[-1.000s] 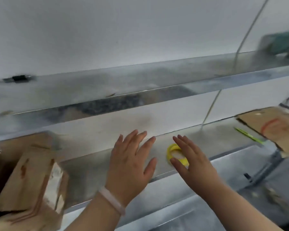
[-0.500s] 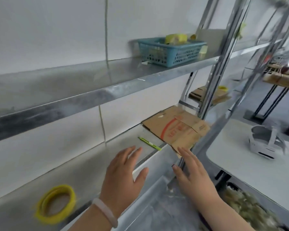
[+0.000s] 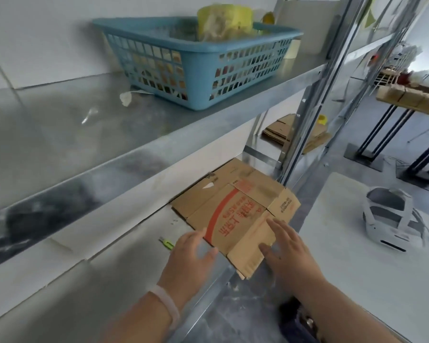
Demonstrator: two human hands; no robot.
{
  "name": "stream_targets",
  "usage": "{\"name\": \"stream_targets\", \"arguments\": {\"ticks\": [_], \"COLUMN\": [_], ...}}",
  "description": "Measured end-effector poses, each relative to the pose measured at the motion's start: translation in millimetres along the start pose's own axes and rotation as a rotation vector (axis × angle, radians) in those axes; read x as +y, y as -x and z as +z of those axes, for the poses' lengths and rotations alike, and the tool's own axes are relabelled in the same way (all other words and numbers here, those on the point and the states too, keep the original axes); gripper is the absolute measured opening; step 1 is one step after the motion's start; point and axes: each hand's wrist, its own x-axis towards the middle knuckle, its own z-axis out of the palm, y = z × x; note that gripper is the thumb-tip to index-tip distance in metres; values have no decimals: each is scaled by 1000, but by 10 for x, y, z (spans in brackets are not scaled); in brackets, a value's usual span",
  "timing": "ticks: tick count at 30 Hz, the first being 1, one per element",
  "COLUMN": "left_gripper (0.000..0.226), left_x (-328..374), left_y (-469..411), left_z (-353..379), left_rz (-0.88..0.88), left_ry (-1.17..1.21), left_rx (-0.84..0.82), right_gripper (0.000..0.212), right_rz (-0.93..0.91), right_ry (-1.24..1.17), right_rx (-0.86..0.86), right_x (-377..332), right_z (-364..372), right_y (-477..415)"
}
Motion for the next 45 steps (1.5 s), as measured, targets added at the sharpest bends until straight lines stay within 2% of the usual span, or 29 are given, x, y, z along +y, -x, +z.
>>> {"name": "stream_targets", "arguments": {"ticks": [6,8,11,15,18,20,22,26,32,37,41,45], "left_gripper": [65,60,47,51,46,46,50,43,32,31,37,68], "left_x": [-7,47,177,232,196,202,238,391,569,441,216,-45], "left_y": [-440,-568,-725,-912,-998,-1026,-1040,-872,-138,707,1394,1957], "left_z": [316,457,654,824,920,959,964,887,597,188,-141,-375], "left_rz": [-308,-384,-470,-630,-682,-696,-687,-571,-395,-342,-340,-322], "left_ry": [96,154,268,450,572,632,659,606,598,650,633,537], "left_rx": [-93,-90,43,269,396,470,548,655,652,742,780,794], "right_gripper": [65,59,46,46,60,71,75,66,61,40,32,29], "right_rz": [10,8,-10,-18,6,50,79,43,-75,-167,-215,-321], "right_ry": [33,51,63,139,167,112,6,-223,-465,-640,-693,-710], "right_rx": [-45,-67,-116,-187,-214,-167,-100,-19,55,-52,-190,-293], "right_x": [343,417,486,732,889,973,1024,1048,850,430,96,-294], "right_z": [-193,-284,-418,-362,-242,-211,-241,-393,-556,-398,-85,153], "right_y": [-1192,-1659,-2239,-2789,-2989,-3045,-3025,-2812,-2111,-1292,-648,-99]}}
